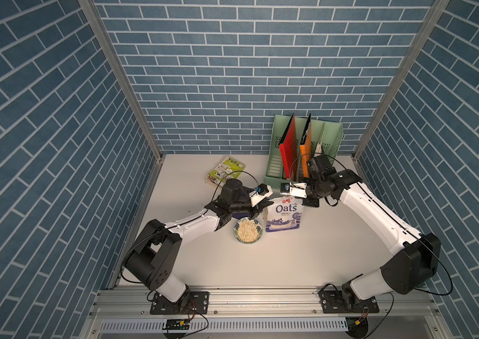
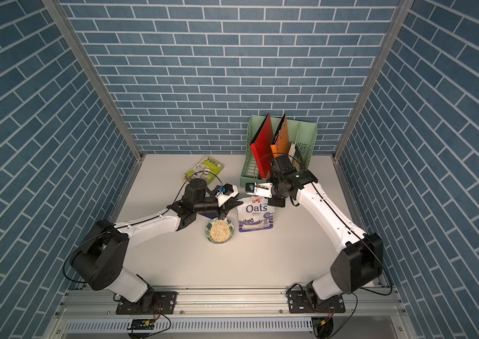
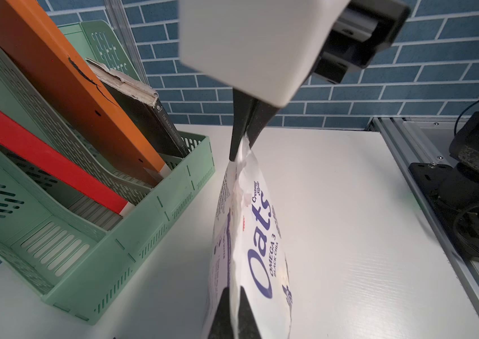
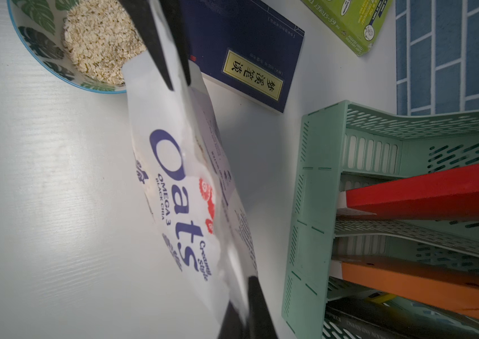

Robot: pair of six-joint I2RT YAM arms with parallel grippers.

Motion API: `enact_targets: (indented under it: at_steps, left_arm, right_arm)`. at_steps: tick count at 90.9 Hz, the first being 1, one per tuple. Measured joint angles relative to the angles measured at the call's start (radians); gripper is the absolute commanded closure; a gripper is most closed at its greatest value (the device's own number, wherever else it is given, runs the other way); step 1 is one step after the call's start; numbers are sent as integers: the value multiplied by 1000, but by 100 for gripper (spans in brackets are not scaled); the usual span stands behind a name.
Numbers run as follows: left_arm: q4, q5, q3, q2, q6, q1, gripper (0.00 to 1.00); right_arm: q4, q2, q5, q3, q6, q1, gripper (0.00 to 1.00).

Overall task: Pour the oats into the breakfast bowl
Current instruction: Close the oats bag at the center of the board.

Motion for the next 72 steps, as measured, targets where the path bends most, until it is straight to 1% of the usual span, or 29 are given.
enact_targets:
  at_steps: [5,10,13,18,20,28,29,31,34,41,50,68,72]
  left_arm:
    - [-1,0,0,0,0,0,100]
    - [-1,-2,0,0,0,1,100]
    - [-1,-2,0,0,0,2,100]
    - [-1,-2,0,0,0,2,100]
    - [-1,-2,0,0,0,2,100]
    - [-1,-3,0,0,0,2,100]
    - [-1,-3,0,0,0,2,100]
    - [-1,-3,0,0,0,2,99]
    - [-1,-4,0,0,0,2,91]
    - [-1,-8,0,0,3,2,69]
    - [-5,-16,0,-3,2,4,52]
    - [-17,-51,-4,-58,1,10,32]
    - [-16,-65,-14,-87,-4,14,29]
  right_arm:
    - [4,-8,2,-7,-5,-7,77]
    - [7,-18,6,-14,1,-21,75]
    - [8,-26,7,-18,0,-31,79]
    - [8,-36,8,-21,2,-41,94]
    - [10,-40,8,-22,-4,-46,99]
    - [10,-48,5,-28,0,-50,100]
    - [10,-50,5,-29,0,-50,98]
    - [10,-50,5,-29,0,-51,89]
    - [10,-52,4,-31,1,-53,78]
    - [16,-58,-2,-35,3,-59,65]
    - [21,-73,-19,-37,6,-80,54]
    - [53,-151,-92,-45,48,-168,38]
    - [78,-182,-106,-62,65,-192,33]
